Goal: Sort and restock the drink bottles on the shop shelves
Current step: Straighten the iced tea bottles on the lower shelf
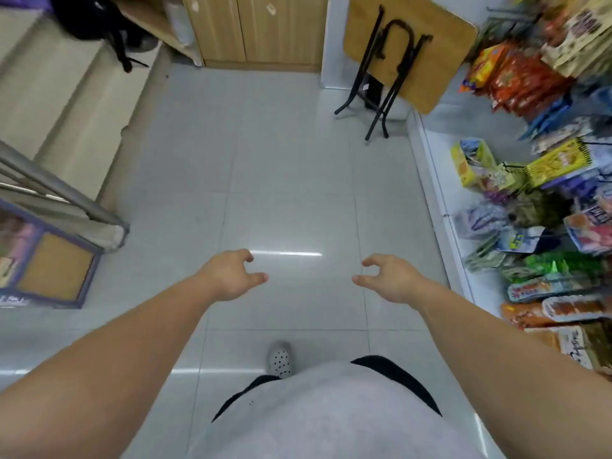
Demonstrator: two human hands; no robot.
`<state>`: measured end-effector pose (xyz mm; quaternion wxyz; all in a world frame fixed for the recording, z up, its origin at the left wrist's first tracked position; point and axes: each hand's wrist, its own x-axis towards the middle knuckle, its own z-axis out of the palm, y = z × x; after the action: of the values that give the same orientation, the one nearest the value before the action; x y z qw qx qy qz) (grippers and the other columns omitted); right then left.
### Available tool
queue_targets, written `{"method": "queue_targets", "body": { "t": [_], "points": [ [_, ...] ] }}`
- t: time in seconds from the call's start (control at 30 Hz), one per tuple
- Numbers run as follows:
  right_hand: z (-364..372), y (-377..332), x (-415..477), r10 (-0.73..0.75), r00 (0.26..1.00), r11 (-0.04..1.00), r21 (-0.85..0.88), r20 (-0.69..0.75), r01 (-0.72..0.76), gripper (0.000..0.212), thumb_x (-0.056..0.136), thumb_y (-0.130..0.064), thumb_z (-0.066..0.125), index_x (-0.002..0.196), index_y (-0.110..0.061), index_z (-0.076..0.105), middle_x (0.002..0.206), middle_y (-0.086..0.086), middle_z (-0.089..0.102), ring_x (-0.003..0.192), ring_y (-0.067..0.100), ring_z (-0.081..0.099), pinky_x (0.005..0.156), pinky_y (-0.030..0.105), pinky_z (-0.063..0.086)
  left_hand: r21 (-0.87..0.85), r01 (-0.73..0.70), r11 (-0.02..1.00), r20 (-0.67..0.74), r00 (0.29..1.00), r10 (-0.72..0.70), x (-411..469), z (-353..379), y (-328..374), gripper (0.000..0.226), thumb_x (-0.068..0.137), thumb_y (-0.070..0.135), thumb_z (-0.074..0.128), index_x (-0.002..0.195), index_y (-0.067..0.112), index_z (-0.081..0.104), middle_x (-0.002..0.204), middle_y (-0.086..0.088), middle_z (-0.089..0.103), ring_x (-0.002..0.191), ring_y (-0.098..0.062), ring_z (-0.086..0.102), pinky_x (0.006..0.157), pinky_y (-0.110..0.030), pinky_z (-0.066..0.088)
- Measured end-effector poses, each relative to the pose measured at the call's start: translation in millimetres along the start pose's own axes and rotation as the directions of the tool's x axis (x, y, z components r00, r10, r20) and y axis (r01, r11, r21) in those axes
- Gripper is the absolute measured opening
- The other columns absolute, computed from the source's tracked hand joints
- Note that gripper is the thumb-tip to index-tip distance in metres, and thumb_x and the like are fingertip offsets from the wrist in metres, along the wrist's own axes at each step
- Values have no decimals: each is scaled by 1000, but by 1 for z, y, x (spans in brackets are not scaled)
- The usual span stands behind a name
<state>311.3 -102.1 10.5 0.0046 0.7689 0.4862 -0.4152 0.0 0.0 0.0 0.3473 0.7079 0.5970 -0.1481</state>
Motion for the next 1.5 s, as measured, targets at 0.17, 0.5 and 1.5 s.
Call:
{"method": "queue_targets", "body": {
  "t": [0.17, 0.5, 1.5],
  "points": [
    [-58, -32, 85, 42, 999, 994, 105, -1, -42, 64, 91, -57, 67, 143, -24, 52, 149, 6, 51, 133, 25, 52, 102, 32, 43, 6, -26, 1000, 9, 1000, 26, 92, -72, 27, 69, 89, 64, 63, 144, 25, 49, 136, -5, 58, 123, -25, 58, 100, -36, 47],
    [-213, -74, 309, 29, 999, 956, 291, 26, -35, 59, 92, -51, 69, 141, -22, 56, 150, 5, 49, 131, 24, 52, 94, 29, 38, -94, 60, 994, 20, 998, -58, 303, -198, 118, 69, 90, 62, 64, 146, 26, 47, 148, -7, 51, 129, -27, 54, 105, -38, 45],
    [-586, -342, 825, 105, 994, 944, 315, -8, -97, 60, 93, -54, 66, 143, -23, 55, 151, 4, 49, 136, 25, 49, 99, 33, 41, -23, -29, 999, 84, 996, 31, 858, -646, 219, 69, 90, 61, 63, 146, 23, 48, 147, -8, 52, 132, -27, 53, 106, -37, 44]
  ]
}}
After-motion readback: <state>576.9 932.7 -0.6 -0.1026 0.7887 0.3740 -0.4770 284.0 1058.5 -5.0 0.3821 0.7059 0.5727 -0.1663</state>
